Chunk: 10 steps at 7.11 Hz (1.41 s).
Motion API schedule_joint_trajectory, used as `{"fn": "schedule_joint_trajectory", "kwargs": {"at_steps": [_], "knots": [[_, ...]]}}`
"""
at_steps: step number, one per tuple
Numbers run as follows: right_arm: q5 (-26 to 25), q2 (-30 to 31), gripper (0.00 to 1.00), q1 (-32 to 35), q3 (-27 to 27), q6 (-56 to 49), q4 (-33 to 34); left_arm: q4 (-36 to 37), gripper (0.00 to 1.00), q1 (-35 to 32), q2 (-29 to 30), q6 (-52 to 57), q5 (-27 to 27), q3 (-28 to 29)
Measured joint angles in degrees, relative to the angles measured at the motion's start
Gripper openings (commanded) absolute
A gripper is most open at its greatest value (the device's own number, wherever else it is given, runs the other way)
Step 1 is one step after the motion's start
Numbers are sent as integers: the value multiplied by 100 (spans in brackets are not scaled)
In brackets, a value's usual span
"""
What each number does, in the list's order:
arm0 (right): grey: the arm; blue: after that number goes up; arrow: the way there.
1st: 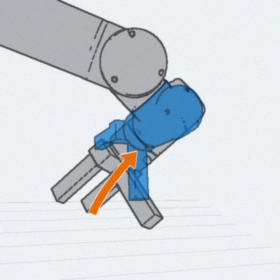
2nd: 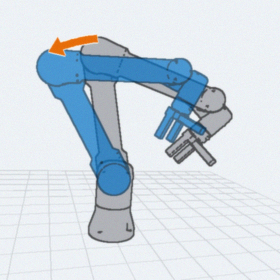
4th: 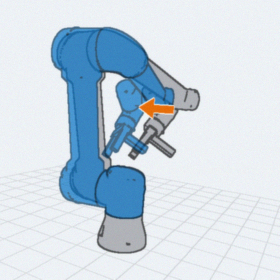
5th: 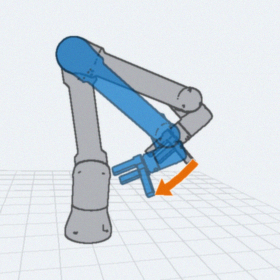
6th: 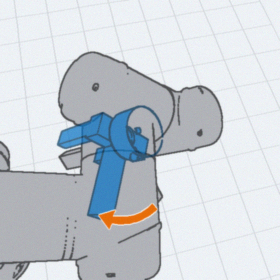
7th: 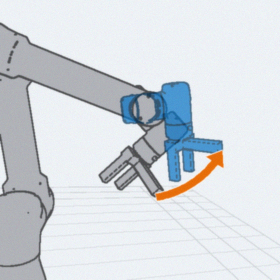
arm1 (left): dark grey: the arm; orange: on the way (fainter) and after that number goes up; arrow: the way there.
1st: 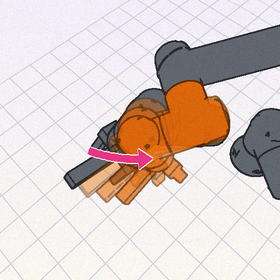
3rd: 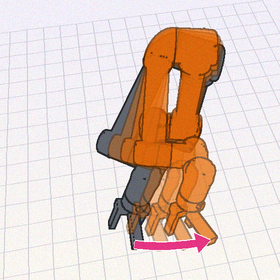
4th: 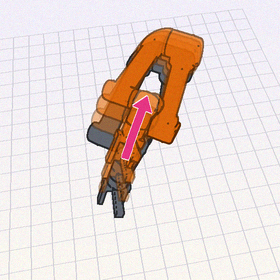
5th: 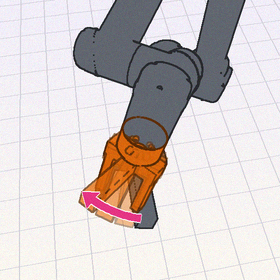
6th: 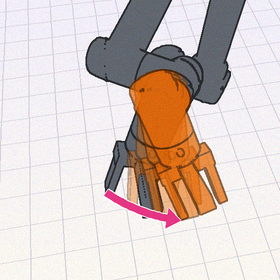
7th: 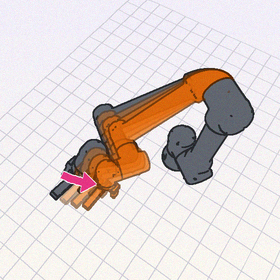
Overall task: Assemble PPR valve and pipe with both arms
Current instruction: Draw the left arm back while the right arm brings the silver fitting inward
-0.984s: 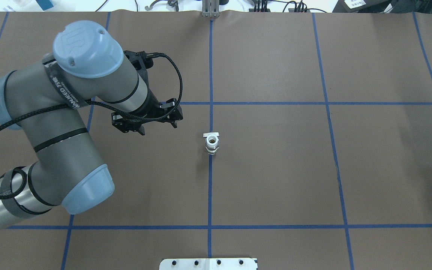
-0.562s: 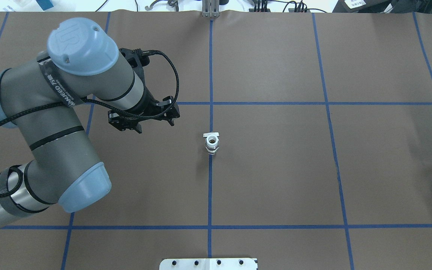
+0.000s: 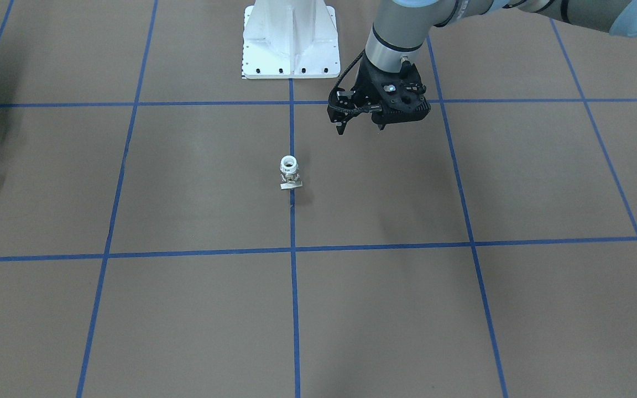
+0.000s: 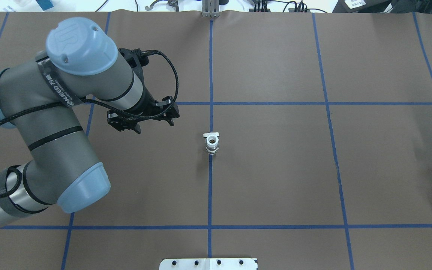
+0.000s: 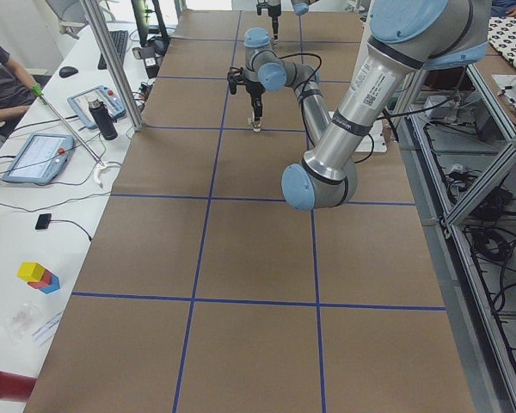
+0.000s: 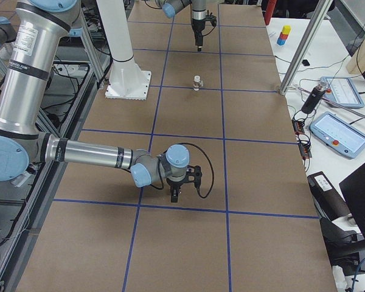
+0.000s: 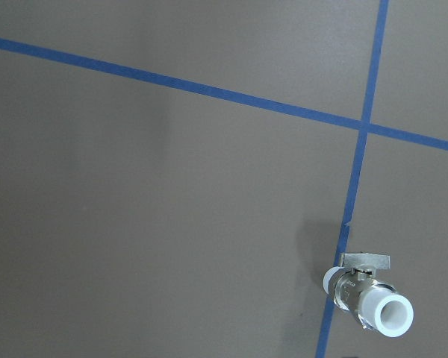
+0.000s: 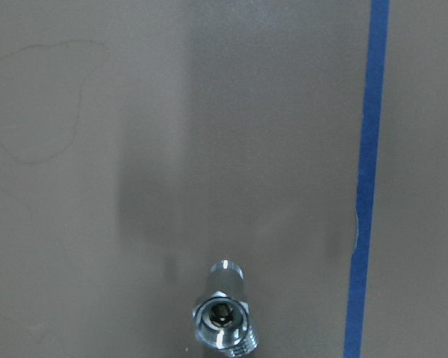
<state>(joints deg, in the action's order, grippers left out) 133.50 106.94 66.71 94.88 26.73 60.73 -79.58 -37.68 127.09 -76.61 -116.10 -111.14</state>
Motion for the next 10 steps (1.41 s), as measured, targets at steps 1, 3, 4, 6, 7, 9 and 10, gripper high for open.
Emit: {"fn": "schedule_joint_trajectory", "kwargs": {"at_steps": [1, 3, 4, 6, 7, 9, 10], "knots": [[0, -41, 81, -36, -54, 20, -2, 3, 87, -1, -5, -2, 0, -23], [0, -75, 67, -99, -81, 25, -14, 4, 88, -3, -14, -3, 0, -49], [-6, -103, 67, -116, -85, 24, -26, 4, 88, -3, -16, -3, 0, -55], [-83, -160, 66, -132, -93, 18, -34, 4, 88, -3, -54, -3, 2, -66], [-98, -174, 47, -136, -97, 17, -35, 2, 88, -3, -74, -3, 4, -70], [-99, -183, 0, -140, -103, 31, -34, -4, 88, 2, -84, -3, 6, -74], [-99, -187, 0, -139, -115, 36, -32, -5, 88, 5, -82, -3, 8, -74]]}}
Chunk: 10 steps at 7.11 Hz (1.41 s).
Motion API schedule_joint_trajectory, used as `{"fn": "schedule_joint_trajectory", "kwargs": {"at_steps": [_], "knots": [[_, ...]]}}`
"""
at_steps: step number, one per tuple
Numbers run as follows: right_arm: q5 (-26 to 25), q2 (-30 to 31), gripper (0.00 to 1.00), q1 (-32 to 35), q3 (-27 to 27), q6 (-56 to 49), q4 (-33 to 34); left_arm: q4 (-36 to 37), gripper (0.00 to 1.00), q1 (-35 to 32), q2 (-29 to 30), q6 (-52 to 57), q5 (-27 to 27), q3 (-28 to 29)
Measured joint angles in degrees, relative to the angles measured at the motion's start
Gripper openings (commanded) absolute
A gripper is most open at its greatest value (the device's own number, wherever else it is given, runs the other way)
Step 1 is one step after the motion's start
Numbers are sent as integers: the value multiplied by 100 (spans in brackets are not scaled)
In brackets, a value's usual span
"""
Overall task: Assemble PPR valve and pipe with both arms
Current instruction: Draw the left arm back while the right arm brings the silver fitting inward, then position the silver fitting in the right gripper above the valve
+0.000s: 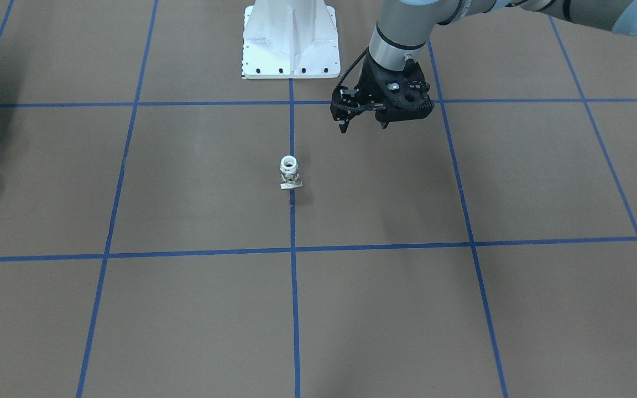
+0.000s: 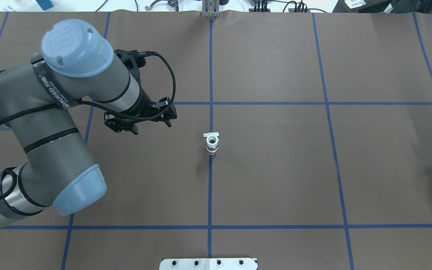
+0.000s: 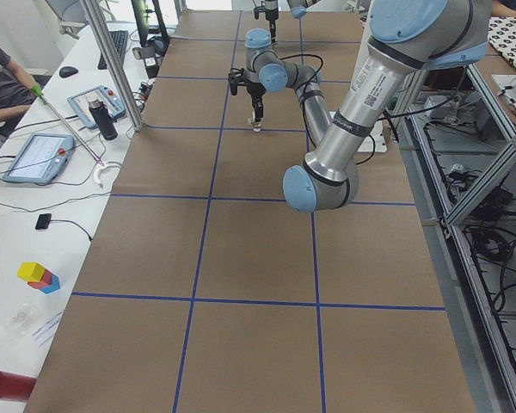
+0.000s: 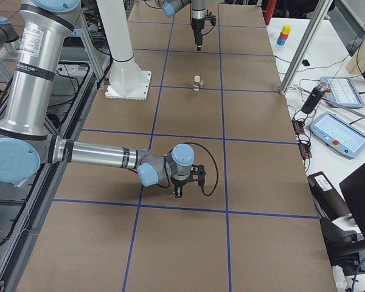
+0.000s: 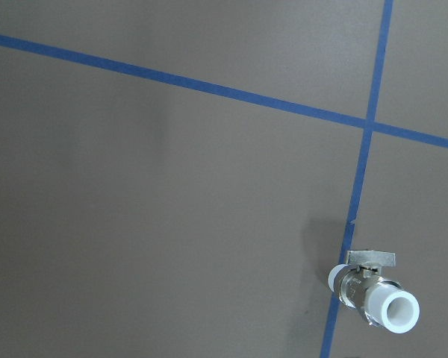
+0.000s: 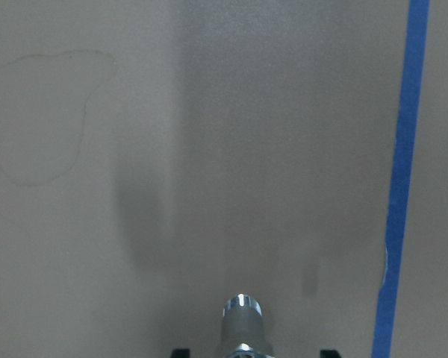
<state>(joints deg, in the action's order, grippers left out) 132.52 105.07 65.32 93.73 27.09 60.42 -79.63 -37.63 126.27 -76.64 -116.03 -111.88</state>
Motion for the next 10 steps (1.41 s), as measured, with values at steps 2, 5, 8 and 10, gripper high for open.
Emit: {"fn": "schedule_joint_trajectory", "kwargs": {"at_steps": [2, 5, 8, 10], "knots": [[57, -13, 0, 8, 87, 47, 25, 1, 88, -25, -3, 17, -13, -20], [174, -901, 0, 24, 920, 1090, 1273, 393, 89, -551, -608, 1022, -537, -644], [-50, -2780, 0, -734, 1223, 3569, 2088, 704, 99, -1111, -1755, 2444, -669, -1377], [-776, -3927, 0, -1835, 1217, 5396, 2280, 715, 99, -1521, -2257, 3352, -768, -1425]]}}
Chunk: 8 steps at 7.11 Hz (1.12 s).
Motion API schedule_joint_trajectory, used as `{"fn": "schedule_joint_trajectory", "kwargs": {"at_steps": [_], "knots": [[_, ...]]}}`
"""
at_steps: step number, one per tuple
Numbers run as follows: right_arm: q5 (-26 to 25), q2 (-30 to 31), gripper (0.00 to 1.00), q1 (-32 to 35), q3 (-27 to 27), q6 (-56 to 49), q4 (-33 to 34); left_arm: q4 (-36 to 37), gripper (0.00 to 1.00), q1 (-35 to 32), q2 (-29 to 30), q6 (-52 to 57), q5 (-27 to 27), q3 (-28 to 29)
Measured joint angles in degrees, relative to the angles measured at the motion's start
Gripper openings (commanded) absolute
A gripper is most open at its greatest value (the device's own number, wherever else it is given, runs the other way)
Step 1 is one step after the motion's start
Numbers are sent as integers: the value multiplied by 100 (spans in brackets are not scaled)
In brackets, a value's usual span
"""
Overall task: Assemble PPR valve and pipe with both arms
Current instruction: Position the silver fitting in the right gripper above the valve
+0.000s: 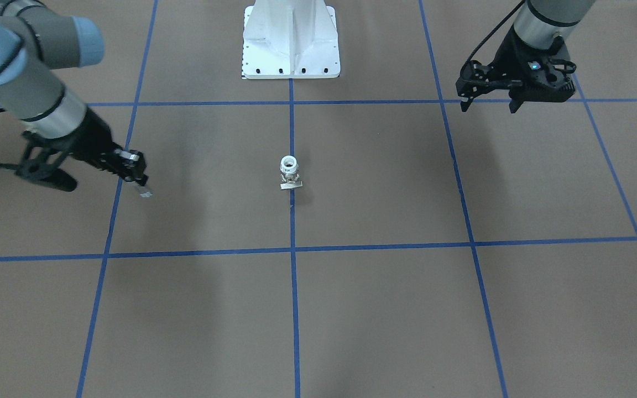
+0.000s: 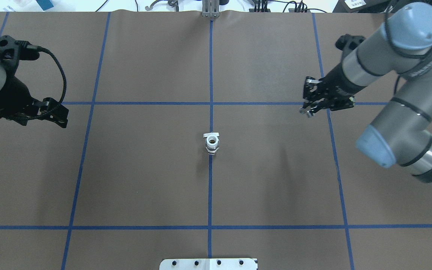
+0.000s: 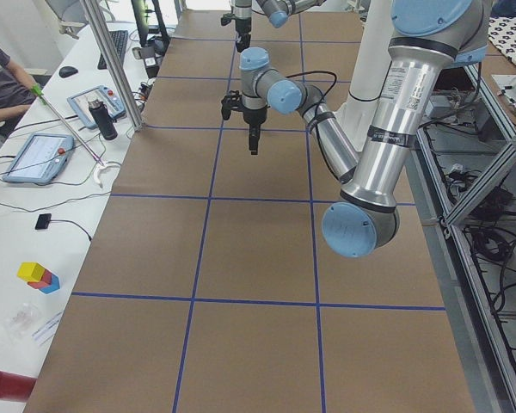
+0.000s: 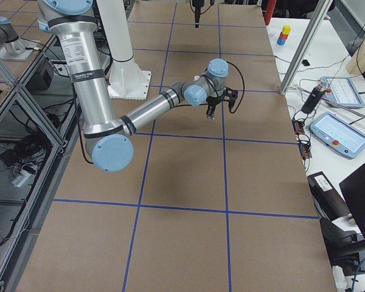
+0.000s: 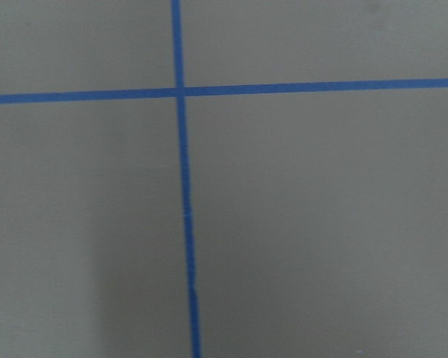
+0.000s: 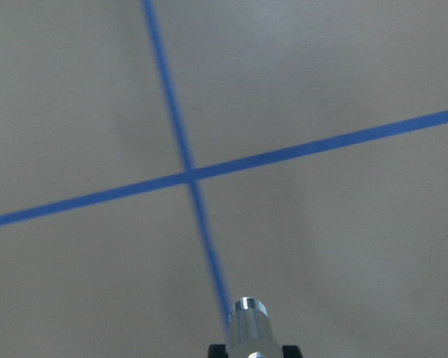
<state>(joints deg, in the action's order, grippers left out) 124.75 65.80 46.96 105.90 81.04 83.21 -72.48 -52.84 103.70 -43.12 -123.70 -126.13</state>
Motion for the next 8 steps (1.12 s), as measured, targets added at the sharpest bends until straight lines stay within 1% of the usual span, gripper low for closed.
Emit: {"fn": "schedule_joint_trajectory", "kwargs": {"at_steps": [1, 2, 3, 4, 6, 8], "knots": [[-332, -533, 0, -430, -45, 534, 244, -5, 99, -130, -159, 324, -93, 37], [-635, -974, 0, -747, -157, 835, 443, -18, 99, -205, -312, 564, -144, 65], [-843, -1339, 0, -958, -341, 980, 588, -30, 99, -284, -469, 803, -173, 81], [-945, -1632, 0, -1068, -511, 1037, 750, -36, 99, -346, -583, 972, -184, 88], [-1062, -1924, 0, -1217, -654, 1132, 939, -38, 99, -380, -665, 1058, -187, 95], [-1139, -1966, 0, -1322, -676, 1182, 966, -38, 99, -375, -667, 1040, -186, 99]]}}
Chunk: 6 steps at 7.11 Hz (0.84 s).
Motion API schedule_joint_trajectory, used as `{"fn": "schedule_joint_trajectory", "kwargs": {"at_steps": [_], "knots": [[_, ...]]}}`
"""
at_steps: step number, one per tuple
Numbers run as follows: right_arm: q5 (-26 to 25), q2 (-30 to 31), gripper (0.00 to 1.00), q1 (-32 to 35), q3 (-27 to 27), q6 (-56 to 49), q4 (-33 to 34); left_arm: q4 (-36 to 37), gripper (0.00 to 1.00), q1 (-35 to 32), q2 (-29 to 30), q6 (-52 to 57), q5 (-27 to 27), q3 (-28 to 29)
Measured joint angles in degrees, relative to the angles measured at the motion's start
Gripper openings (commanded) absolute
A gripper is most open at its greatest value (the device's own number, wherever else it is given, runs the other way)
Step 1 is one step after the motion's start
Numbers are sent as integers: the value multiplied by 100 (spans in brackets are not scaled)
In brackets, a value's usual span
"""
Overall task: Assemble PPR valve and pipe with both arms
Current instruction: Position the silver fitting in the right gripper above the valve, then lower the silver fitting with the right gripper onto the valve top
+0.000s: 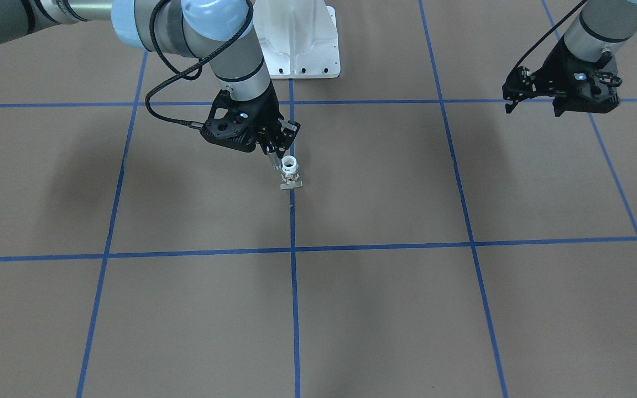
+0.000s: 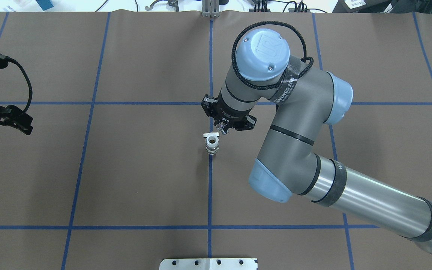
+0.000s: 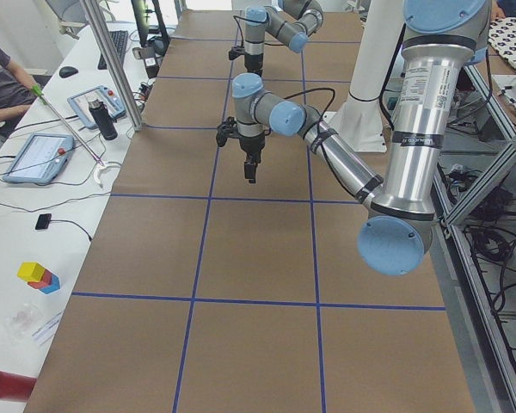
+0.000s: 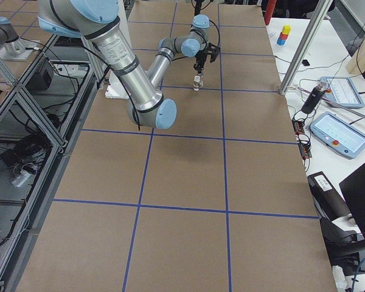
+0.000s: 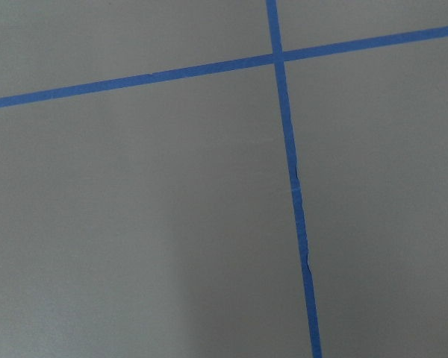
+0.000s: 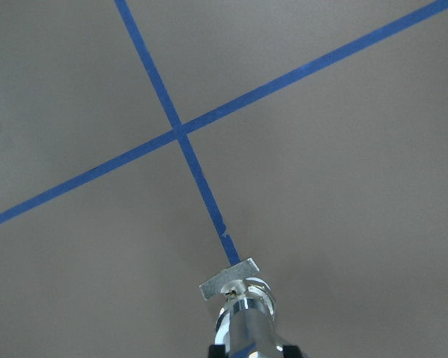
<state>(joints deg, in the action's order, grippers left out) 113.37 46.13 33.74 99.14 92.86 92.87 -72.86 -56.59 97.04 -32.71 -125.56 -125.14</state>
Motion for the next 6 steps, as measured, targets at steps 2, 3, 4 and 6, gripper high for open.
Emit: {"fn": "schedule_joint_trajectory", "kwargs": {"at_steps": [2, 3, 4, 6], "knots": [[-14, -12, 0, -93, -15, 26, 3, 0, 99, 15, 7, -34, 4, 7], [-16, -18, 0, -126, -27, 28, 3, 0, 99, 23, 14, -49, 5, 35], [-16, -33, 0, -151, -53, 28, 3, 0, 99, 26, 20, -56, 5, 68], [-11, -129, 0, -193, -177, 28, 3, 0, 99, 26, 25, -59, 1, 85]]}}
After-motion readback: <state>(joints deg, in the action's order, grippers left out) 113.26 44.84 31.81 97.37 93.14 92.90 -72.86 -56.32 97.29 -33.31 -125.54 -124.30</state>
